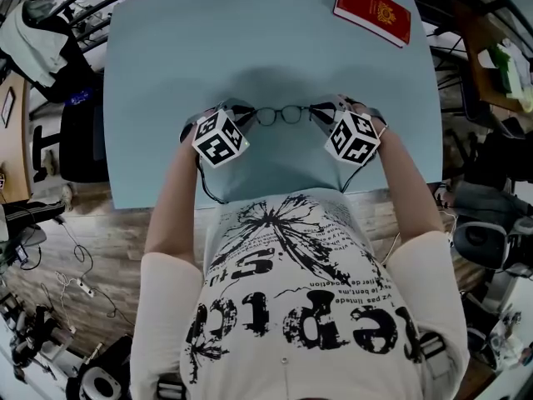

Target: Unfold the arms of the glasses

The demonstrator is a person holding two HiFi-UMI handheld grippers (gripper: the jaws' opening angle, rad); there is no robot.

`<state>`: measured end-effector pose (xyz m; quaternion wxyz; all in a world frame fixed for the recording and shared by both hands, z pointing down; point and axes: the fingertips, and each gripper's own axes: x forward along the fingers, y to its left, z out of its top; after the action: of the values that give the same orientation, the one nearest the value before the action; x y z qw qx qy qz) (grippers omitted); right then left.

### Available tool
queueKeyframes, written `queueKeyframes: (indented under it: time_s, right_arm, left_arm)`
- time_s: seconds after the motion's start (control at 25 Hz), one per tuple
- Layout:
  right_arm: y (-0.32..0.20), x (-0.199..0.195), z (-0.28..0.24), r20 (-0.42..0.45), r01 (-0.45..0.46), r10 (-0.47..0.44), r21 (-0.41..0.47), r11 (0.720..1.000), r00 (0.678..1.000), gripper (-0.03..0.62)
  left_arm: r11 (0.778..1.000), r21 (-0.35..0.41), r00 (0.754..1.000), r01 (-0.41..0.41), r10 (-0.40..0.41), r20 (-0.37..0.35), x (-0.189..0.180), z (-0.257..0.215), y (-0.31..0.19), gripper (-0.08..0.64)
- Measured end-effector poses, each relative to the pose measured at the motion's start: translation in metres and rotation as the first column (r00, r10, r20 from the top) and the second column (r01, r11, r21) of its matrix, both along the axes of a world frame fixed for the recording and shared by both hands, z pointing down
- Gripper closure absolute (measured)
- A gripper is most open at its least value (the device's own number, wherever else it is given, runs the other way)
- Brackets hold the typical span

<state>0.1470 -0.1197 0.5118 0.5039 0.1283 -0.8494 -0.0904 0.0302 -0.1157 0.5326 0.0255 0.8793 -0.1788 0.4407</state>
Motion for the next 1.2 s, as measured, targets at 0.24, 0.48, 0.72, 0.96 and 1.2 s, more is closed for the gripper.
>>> queueKeyframes:
  time_s: [0.24,0.48,0.72,0.96,1.2]
  right_arm:
    - [0.0,0.001,-0.001,0.019,-0.036,0.036,0.017,0.999,0.999,0.563]
    - [0.005,0.002,-0.009,0.103,-0.113,0.111,0.011,0.994,0.988,0.446]
    - [0.011,0.017,-0.025,0.187,-0.252,0.24,0.044,0.967,0.953,0.452]
    - [0.025,0.037,-0.052,0.414,-0.512,0.476,-0.027,0.859,0.776,0.56]
    - [0.028,0.037,-0.129,0.637,-0.563,0.392,0.079,0.823,0.664,0.578]
  left_arm:
    - [1.0,0.008,0.999,0.005,-0.005,-0.032,0.005,-0.001,0.005,0.534]
    - [0.999,0.015,0.996,0.047,-0.046,-0.08,0.006,-0.004,0.013,0.448]
    - [0.99,0.077,0.986,0.116,-0.105,-0.13,-0.004,-0.022,0.024,0.445]
    - [0.944,0.176,0.938,0.28,-0.23,-0.26,-0.016,-0.064,0.043,0.454]
    - [0.862,0.278,0.864,0.424,-0.292,-0.41,-0.016,-0.126,0.056,0.519]
